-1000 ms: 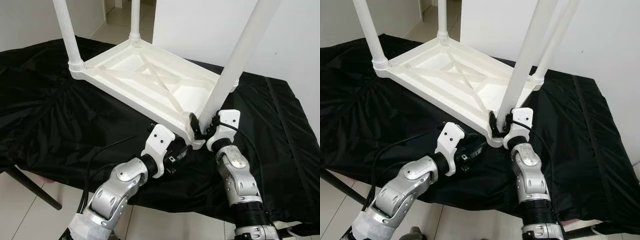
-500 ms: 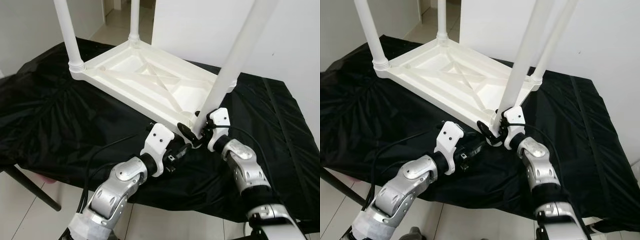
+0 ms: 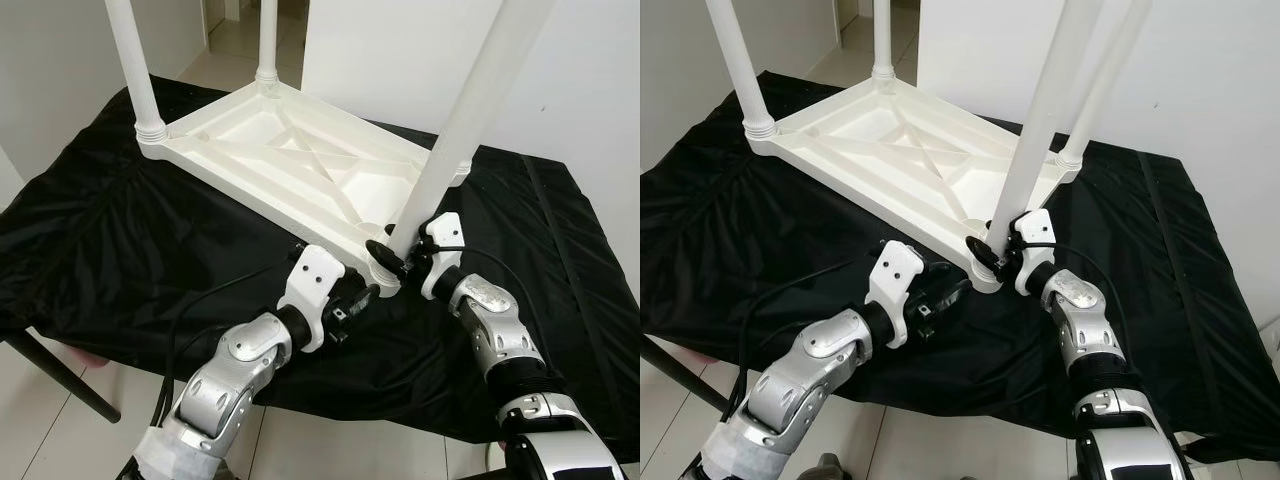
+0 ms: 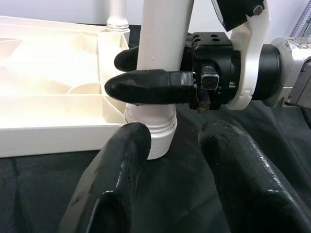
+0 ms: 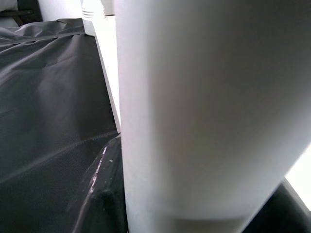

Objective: Building children table

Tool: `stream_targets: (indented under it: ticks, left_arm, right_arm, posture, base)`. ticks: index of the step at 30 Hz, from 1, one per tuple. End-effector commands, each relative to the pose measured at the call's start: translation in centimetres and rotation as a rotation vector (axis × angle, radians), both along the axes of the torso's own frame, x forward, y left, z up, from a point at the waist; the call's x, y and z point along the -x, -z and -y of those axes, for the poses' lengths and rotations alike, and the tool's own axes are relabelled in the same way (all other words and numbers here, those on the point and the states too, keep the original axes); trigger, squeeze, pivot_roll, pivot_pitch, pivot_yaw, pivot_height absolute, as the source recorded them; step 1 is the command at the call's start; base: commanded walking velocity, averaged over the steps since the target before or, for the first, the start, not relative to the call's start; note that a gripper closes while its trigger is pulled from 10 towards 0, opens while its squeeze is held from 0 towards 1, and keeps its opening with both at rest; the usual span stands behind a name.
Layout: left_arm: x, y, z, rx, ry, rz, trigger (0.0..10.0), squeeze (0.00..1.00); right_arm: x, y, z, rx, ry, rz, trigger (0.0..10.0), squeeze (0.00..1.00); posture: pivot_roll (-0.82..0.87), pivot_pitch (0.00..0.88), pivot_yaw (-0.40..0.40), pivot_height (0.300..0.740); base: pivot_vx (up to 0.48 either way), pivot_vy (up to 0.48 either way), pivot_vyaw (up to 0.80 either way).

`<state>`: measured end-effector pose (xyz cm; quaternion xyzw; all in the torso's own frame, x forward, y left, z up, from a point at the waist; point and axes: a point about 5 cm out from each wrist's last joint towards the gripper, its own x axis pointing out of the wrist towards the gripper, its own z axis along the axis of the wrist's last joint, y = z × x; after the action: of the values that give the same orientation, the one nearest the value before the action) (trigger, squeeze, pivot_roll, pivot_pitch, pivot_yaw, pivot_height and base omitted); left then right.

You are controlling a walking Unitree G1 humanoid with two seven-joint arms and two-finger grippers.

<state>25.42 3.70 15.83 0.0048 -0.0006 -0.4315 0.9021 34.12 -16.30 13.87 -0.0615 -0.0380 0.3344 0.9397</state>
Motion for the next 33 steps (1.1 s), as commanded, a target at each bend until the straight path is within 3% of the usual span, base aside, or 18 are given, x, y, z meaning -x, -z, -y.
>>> stream_targets:
  ticks: [1, 2, 5, 6, 8, 9, 10, 11, 13, 18, 21, 27, 33]
  left_arm:
    - [0.3, 0.1, 0.1, -0.003, 0.009, -0.007, 10.0, 0.0]
    - [0.4, 0.1, 0.1, -0.001, 0.011, -0.01, 10.0, 0.0]
    - [0.4, 0.2, 0.2, 0.0, 0.013, -0.012, 10.0, 0.0]
    - [0.4, 0.2, 0.3, 0.001, 0.018, -0.013, 10.0, 0.0]
    - [0.4, 0.2, 0.3, 0.001, 0.018, -0.013, 10.0, 0.0]
    - [0.4, 0.2, 0.5, 0.004, 0.025, -0.013, 10.0, 0.0]
    - [0.4, 0.2, 0.5, 0.004, 0.025, -0.013, 10.0, 0.0]
    - [0.4, 0.2, 0.6, 0.006, 0.028, -0.014, 10.0, 0.0]
    - [0.4, 0.2, 0.6, 0.006, 0.028, -0.014, 10.0, 0.0]
    - [0.5, 0.3, 1.0, 0.013, 0.034, -0.017, 10.0, 0.0]
    - [0.4, 0.3, 1.1, 0.016, 0.033, -0.017, 10.0, 0.0]
    - [0.5, 0.4, 1.2, 0.018, 0.036, -0.019, 10.0, 0.0]
    - [0.5, 0.4, 1.2, 0.017, 0.038, -0.019, 10.0, 0.0]
  right_arm:
    - [0.5, 1.5, 0.4, 0.004, 0.021, -0.059, 0.0, 0.0]
    - [0.4, 1.6, 0.4, 0.019, 0.075, -0.049, 4.5, 0.0]
    - [0.4, 1.7, 0.5, 0.033, 0.112, -0.04, 4.5, 0.0]
    - [0.2, 1.7, 0.6, 0.04, 0.203, -0.032, 10.0, 0.0]
    - [0.2, 1.7, 0.6, 0.04, 0.203, -0.032, 10.0, 0.0]
    - [0.1, 1.7, 0.9, 0.007, 0.409, -0.034, 10.0, 0.0]
    - [0.1, 1.7, 0.9, 0.007, 0.409, -0.034, 10.0, 0.0]
    - [0.2, 1.7, 1.2, -0.013, 0.515, -0.037, 10.0, 0.0]
    - [0.2, 1.7, 1.2, -0.013, 0.515, -0.037, 10.0, 0.0]
    - [1.8, 1.7, 1.1, -0.048, 0.819, -0.029, 10.0, 0.0]
    - [2.6, 1.8, 0.6, -0.077, 0.922, -0.035, 10.0, 0.0]
    - [3.2, 1.3, -1.4, -0.145, 0.914, -0.037, 10.0, 0.0]
    - [3.2, 1.2, -1.5, -0.137, 0.902, -0.041, 10.0, 0.0]
  posture:
    - [0.18, 0.062, -0.113, 0.74]
    - [0.17, 0.06, -0.11, 0.74]
    - [0.17, 0.058, -0.109, 0.74]
    - [0.16, 0.059, -0.11, 0.74]
    - [0.16, 0.059, -0.11, 0.74]
    - [0.15, 0.062, -0.111, 0.74]
    - [0.15, 0.062, -0.111, 0.74]
    - [0.14, 0.064, -0.113, 0.74]
    - [0.14, 0.064, -0.113, 0.74]
    - [0.13, 0.066, -0.119, 0.74]
    - [0.13, 0.065, -0.121, 0.74]
    - [0.13, 0.056, -0.125, 0.74]
    - [0.14, 0.049, -0.128, 0.74]
  base:
    - [0.0, 0.0, 0.0]
    - [0.0, 0.0, 0.0]
    - [0.0, 0.0, 0.0]
    - [0.0, 0.0, 0.0]
    - [0.0, 0.0, 0.0]
    - [0.0, 0.0, 0.0]
    - [0.0, 0.0, 0.0]
    - [0.0, 0.0, 0.0]
    - [0.0, 0.0, 0.0]
    - [0.0, 0.0, 0.0]
    - [0.0, 0.0, 0.0]
    - [0.0, 0.0, 0.0]
    - [0.0, 0.0, 0.0]
